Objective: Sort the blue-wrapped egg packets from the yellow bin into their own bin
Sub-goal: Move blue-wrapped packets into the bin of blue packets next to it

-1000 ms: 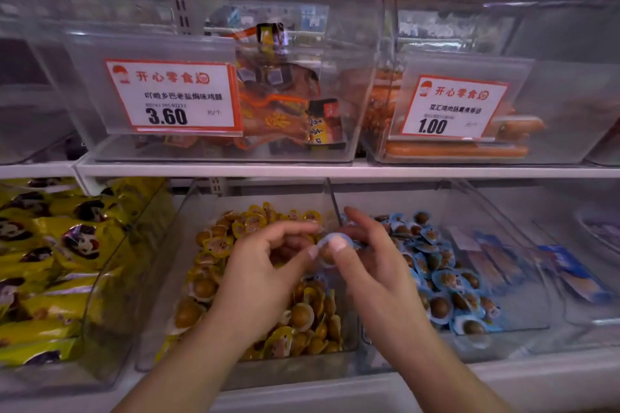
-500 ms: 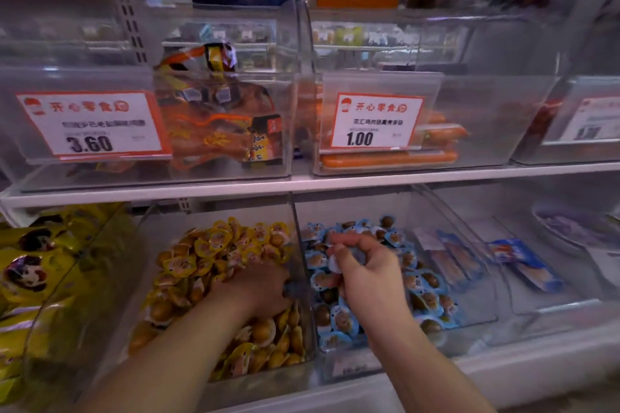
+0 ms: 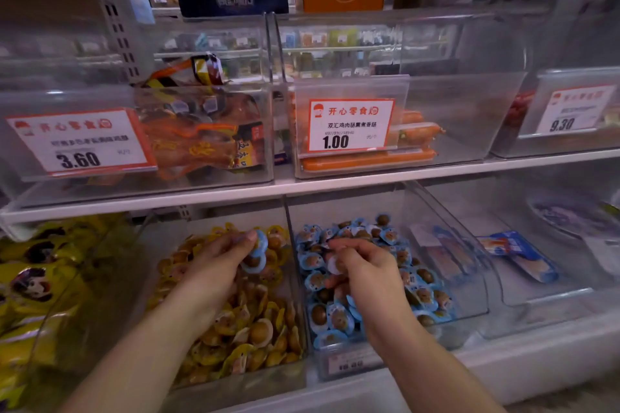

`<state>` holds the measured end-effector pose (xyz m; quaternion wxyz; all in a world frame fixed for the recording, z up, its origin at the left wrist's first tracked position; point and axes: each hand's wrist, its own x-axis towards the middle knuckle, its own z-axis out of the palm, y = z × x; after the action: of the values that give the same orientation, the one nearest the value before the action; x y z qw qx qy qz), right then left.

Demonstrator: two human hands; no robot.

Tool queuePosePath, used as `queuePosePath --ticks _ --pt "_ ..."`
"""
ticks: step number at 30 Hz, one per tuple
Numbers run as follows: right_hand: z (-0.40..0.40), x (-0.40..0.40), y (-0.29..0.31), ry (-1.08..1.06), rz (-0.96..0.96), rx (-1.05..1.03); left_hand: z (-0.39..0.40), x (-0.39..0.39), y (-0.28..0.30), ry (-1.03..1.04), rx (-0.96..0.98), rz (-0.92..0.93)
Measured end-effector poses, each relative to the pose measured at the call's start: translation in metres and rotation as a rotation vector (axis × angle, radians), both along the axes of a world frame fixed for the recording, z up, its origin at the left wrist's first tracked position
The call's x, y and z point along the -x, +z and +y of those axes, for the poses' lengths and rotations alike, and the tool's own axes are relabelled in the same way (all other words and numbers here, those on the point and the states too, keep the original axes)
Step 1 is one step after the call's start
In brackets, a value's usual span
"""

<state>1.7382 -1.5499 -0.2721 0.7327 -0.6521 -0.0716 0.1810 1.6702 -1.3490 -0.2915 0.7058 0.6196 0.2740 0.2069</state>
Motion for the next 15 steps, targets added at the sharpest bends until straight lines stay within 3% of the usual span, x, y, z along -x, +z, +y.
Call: queuePosePath --ticks 2,4,6,7,9,11,13,15 --pt "0.003 0.007 0.007 0.044 0.144 -0.124 -0.018 0.014 0.015 -0.022 0.163 -0.125" --pt "0.007 0.015 0.015 0.133 0.323 -0.264 -0.038 0.016 0.03 -0.069 0.099 -0.18" --pt "0.007 0.024 0.023 0.263 0.439 -0.369 -0.059 0.011 0.042 -0.11 -0.186 -0.18" --pt "0.007 0.027 0.026 0.297 0.474 -0.413 -0.068 0.007 0.045 -0.131 -0.432 -0.18" --pt "0.005 0.026 0.027 0.282 0.558 -0.536 -0.085 0.002 0.043 -0.173 -0.986 -0.158" --pt "0.0 0.018 0.025 0.188 0.624 -0.613 -0.1 -0.003 0.036 -0.249 -1.32 -0.053" --pt "-0.006 0.007 0.019 0.124 0.614 -0.604 -0.111 -0.007 0.026 -0.342 -1.38 0.088" --pt "-0.012 -0.003 0.01 0.084 0.599 -0.552 -0.115 0.0 0.019 -0.427 -1.256 0.101"
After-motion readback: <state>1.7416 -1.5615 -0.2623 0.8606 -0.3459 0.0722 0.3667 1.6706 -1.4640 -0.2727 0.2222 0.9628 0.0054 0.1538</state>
